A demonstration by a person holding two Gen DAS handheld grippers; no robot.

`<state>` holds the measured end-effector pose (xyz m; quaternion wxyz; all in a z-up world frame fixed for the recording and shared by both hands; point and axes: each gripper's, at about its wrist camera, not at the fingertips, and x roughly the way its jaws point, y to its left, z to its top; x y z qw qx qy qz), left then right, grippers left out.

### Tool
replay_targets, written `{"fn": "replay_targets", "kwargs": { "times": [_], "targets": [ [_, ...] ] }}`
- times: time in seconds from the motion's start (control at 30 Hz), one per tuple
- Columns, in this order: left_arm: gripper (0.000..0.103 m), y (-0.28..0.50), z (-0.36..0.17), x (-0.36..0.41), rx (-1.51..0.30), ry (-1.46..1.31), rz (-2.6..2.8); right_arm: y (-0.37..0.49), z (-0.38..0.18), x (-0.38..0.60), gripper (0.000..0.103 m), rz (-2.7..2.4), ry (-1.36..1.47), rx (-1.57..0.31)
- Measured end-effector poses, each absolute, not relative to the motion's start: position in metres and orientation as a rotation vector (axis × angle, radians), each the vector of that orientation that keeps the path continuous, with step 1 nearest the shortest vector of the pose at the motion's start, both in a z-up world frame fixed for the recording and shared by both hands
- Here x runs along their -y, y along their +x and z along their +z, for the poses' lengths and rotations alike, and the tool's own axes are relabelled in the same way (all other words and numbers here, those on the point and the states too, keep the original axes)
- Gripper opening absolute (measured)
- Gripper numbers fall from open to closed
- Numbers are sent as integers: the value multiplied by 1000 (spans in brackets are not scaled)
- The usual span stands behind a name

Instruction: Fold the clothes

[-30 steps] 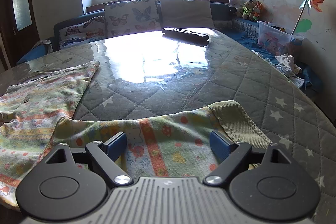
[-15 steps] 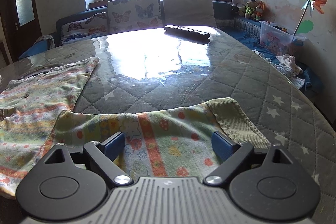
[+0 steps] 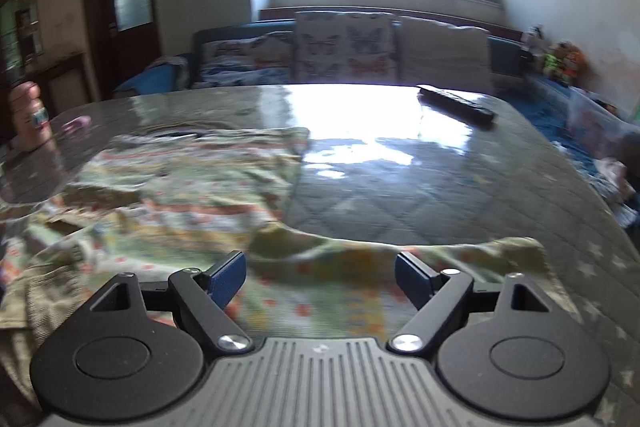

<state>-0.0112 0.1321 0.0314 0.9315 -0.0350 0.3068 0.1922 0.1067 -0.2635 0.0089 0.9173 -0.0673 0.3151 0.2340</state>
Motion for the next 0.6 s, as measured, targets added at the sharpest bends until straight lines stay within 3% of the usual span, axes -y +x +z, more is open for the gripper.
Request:
{"fn": "replay_targets", "kwargs": {
  "times": [0.27, 0.5, 0.6],
  "targets": [
    [23, 39, -2, -73, -704, 66, 168, 91, 6, 216, 78, 641, -224, -646],
    [23, 17, -12, -44, -701, 156, 21, 76, 3, 204, 77, 702, -292, -662],
    [23, 7, -12, -36, -692, 185, -21, 69, 2, 199, 72, 728, -322, -668]
  ]
}}
